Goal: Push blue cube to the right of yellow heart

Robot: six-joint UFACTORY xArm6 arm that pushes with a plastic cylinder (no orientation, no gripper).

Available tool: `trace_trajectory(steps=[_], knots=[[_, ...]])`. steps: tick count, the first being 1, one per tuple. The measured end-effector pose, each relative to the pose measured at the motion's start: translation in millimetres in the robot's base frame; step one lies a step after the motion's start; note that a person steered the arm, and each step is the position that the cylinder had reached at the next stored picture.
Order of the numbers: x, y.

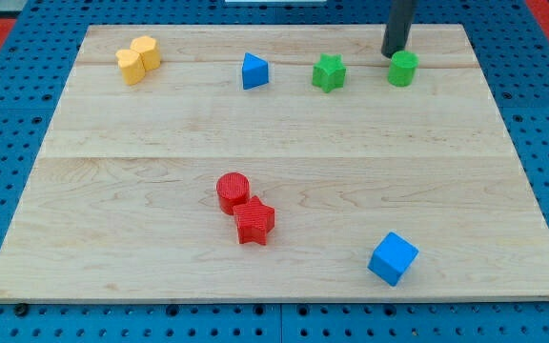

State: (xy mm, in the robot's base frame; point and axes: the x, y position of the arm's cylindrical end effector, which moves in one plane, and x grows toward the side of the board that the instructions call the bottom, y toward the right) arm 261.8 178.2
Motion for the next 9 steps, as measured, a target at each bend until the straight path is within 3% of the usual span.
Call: trace_trajectory(steps=[2, 3, 5, 7, 9], knots=[[16, 26], [41, 71], [145, 76], [232, 11], [320, -5]])
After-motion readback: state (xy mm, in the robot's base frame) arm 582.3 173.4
